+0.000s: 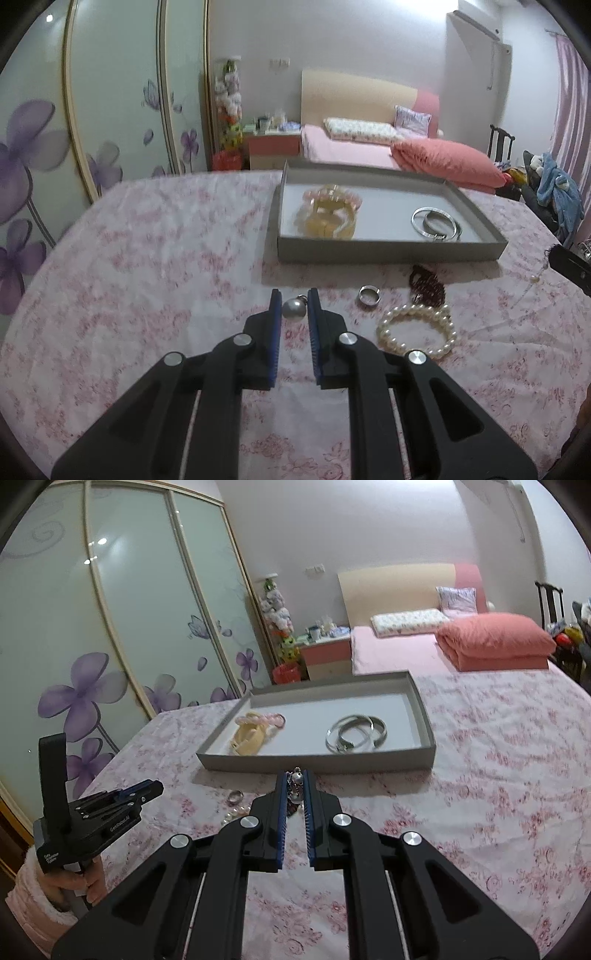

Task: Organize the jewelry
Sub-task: 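Carry both earrings up and over into the grey tray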

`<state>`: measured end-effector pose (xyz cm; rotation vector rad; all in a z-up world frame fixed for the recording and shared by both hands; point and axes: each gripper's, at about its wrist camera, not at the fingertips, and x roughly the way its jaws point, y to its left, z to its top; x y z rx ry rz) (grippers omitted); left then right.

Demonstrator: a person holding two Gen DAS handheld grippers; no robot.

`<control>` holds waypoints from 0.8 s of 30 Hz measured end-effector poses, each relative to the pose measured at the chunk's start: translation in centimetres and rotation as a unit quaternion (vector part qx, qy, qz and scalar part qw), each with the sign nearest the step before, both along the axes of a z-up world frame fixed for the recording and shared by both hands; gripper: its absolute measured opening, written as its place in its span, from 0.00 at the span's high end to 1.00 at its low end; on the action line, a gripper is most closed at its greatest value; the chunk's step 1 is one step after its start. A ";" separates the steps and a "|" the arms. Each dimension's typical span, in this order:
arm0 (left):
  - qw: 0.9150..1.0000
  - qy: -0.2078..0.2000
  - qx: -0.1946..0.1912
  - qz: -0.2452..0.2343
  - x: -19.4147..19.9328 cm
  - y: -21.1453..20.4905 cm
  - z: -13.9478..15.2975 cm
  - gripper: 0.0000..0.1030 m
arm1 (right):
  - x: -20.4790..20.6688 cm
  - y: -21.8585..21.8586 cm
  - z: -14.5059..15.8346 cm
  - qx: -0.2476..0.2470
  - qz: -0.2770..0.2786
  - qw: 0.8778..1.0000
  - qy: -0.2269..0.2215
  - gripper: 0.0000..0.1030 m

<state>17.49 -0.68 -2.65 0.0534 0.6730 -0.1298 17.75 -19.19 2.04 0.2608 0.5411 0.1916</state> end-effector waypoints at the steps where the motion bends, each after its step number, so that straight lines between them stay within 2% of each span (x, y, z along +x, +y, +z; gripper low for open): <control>1: 1.000 -0.010 0.003 -0.001 -0.3 -0.2 0.3 0.86 | -0.1 0.2 0.2 -0.003 0.002 1.000 -0.007 0.91; 14: 0.996 -0.080 0.026 -0.005 -2.1 -1.9 2.4 0.86 | -0.9 1.7 1.6 -0.035 -0.004 0.998 -0.054 0.91; 24: 0.991 -0.133 0.031 -0.001 -3.2 -2.9 4.0 0.86 | -1.8 2.7 3.2 -0.076 -0.036 0.989 -0.121 0.91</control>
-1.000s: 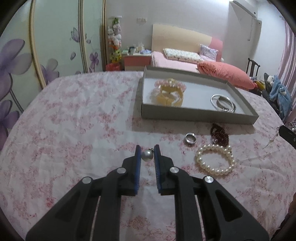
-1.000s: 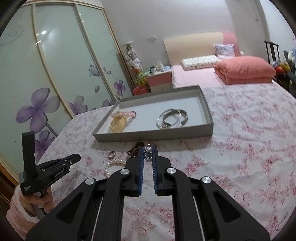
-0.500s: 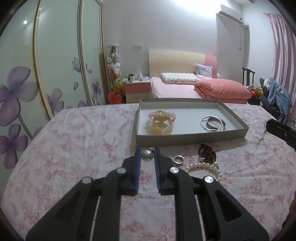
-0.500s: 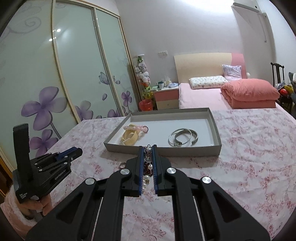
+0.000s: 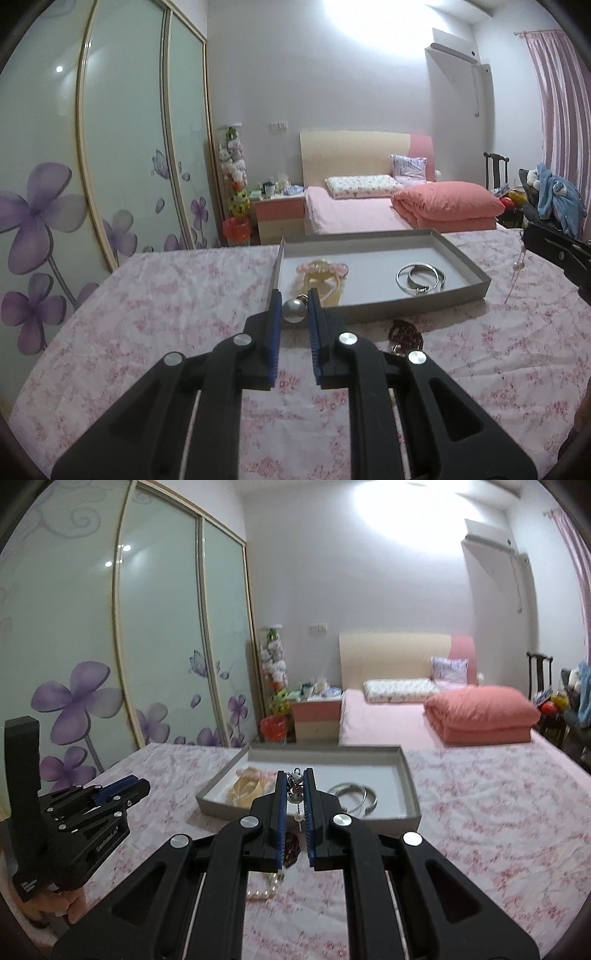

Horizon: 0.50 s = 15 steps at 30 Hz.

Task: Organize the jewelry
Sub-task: 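Carry both earrings up and over into the grey tray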

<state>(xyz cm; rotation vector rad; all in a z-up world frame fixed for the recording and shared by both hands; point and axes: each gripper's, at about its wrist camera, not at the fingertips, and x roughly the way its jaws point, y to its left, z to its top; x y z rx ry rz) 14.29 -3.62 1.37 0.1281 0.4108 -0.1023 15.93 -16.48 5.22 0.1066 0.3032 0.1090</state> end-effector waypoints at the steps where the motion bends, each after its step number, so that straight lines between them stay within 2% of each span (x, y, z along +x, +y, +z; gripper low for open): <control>1: 1.000 -0.005 0.002 -0.001 -0.1 -0.2 0.1 0.86 | 0.0 0.2 0.1 -0.005 -0.001 1.000 -0.007 0.91; 9: 0.999 -0.036 0.007 -0.004 -0.2 -1.0 1.3 0.86 | 0.1 1.2 0.7 -0.021 -0.007 0.999 -0.039 0.91; 15: 0.999 -0.040 0.002 -0.003 0.2 -1.1 1.5 0.86 | 0.4 1.2 1.0 -0.025 -0.014 0.998 -0.052 0.91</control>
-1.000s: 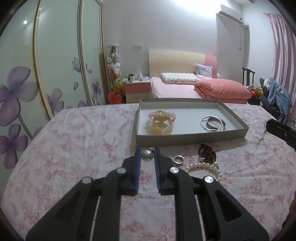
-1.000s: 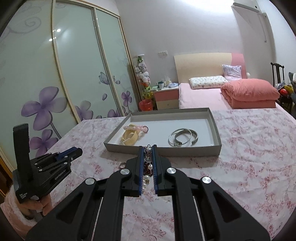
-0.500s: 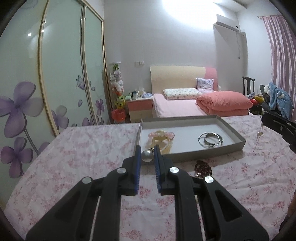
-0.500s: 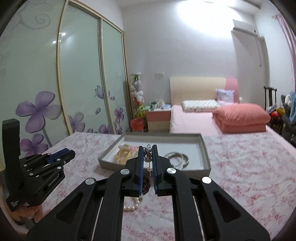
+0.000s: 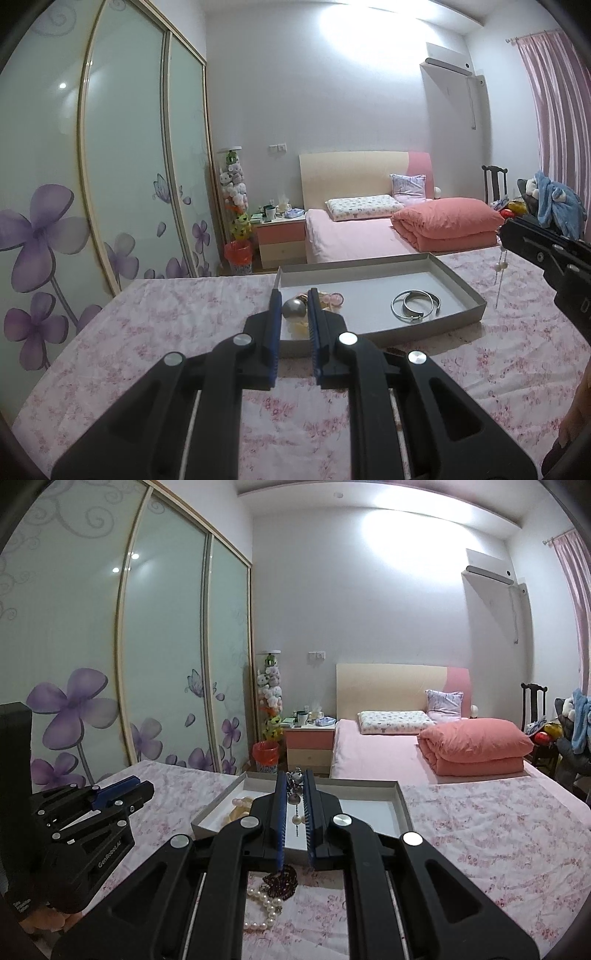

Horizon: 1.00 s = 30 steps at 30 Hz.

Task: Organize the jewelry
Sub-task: 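Carry both earrings up and over into the grey tray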

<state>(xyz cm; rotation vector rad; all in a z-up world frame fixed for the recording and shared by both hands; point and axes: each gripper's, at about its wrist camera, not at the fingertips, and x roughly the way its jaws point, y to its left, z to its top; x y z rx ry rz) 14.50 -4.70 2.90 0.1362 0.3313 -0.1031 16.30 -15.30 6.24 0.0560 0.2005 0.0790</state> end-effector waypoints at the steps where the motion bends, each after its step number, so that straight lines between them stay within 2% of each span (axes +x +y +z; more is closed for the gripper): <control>1: 1.000 0.001 -0.001 -0.001 0.1 0.0 0.0 0.86 | 0.0 0.0 0.0 0.000 -0.001 1.000 -0.001 0.91; 8: 1.000 0.008 -0.011 -0.009 2.0 -0.4 0.4 0.86 | 1.4 -0.3 0.9 -0.007 -0.015 1.000 -0.017 0.91; 14: 0.998 0.038 -0.039 -0.020 6.4 -1.1 0.8 0.86 | 4.1 -0.5 1.7 -0.014 -0.031 0.999 -0.038 0.91; 18: 0.998 0.033 -0.043 -0.018 8.9 -1.9 0.9 0.86 | 6.3 -0.8 1.5 -0.008 -0.039 0.998 -0.039 0.91; 24: 0.998 0.034 -0.050 -0.020 12.1 -2.9 0.3 0.86 | 9.9 -1.7 -0.1 0.006 -0.046 0.999 -0.016 0.91; 30: 0.997 0.051 -0.051 -0.026 15.2 -4.1 -1.1 0.86 | 13.6 -3.1 -2.7 0.030 -0.040 0.998 0.042 0.91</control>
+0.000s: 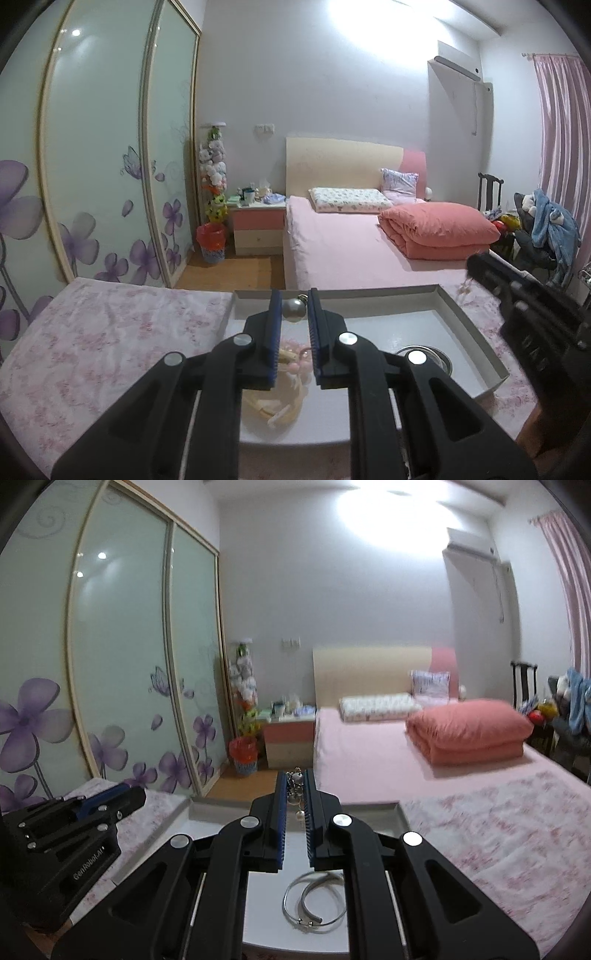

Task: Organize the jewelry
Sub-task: 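Carry both earrings up and over into the grey tray, then open both grippers to drop the earrings into the tray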

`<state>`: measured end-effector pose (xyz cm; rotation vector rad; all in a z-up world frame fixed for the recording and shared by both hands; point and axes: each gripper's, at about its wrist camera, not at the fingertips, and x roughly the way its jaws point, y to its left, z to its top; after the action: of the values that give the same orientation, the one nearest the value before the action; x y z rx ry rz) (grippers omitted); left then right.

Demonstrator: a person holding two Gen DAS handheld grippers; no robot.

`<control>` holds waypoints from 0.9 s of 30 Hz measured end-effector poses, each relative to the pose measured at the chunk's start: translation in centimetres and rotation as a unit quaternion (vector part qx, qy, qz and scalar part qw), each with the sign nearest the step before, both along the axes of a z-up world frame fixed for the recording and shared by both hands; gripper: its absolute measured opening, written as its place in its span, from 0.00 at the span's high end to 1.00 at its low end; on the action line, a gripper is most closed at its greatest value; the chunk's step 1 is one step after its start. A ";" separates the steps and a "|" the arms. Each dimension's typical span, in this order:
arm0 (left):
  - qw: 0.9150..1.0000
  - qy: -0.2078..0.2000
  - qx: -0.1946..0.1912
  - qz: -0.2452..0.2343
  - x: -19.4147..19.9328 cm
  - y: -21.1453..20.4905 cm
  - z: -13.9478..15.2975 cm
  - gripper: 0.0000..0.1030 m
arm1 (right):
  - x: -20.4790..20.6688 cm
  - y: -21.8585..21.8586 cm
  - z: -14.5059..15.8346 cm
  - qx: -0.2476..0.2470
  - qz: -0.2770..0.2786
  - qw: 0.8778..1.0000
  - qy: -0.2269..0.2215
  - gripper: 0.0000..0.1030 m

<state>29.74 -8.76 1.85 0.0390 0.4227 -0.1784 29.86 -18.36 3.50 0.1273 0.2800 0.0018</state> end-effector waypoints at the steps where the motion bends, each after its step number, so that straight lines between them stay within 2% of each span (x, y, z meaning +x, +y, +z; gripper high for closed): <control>1: 1.000 0.004 0.001 -0.001 0.5 -0.2 -0.3 0.86 | 0.4 -0.2 -0.4 0.005 0.002 1.000 0.009 0.91; 9: 0.999 0.046 -0.010 -0.016 3.4 -0.8 -2.8 0.86 | 3.2 -1.1 -3.5 0.049 0.016 0.994 0.091 0.90; 16: 0.998 0.055 -0.014 -0.024 4.2 -0.9 -3.7 0.84 | 3.8 -1.7 -4.2 0.076 0.023 0.990 0.117 0.89; 17: 0.998 0.056 -0.016 -0.025 4.2 -0.8 -3.8 0.84 | 4.0 -1.7 -4.2 0.078 0.022 0.990 0.117 0.86; 19: 0.998 0.061 -0.022 -0.026 4.3 -0.8 -3.7 0.79 | 3.9 -2.0 -4.1 0.085 0.020 0.989 0.116 0.67; 20: 0.997 0.063 -0.026 -0.026 4.3 -0.6 -3.7 0.76 | 4.1 -2.3 -4.1 0.087 0.019 0.989 0.115 0.64; 27: 0.997 0.062 -0.028 -0.018 3.7 0.6 -3.0 0.75 | 3.8 -2.0 -3.5 0.080 0.020 0.991 0.106 0.64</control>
<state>33.44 -8.19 -1.17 -0.0205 0.5411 -0.2294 33.66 -20.35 -0.05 0.2826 0.4941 0.0501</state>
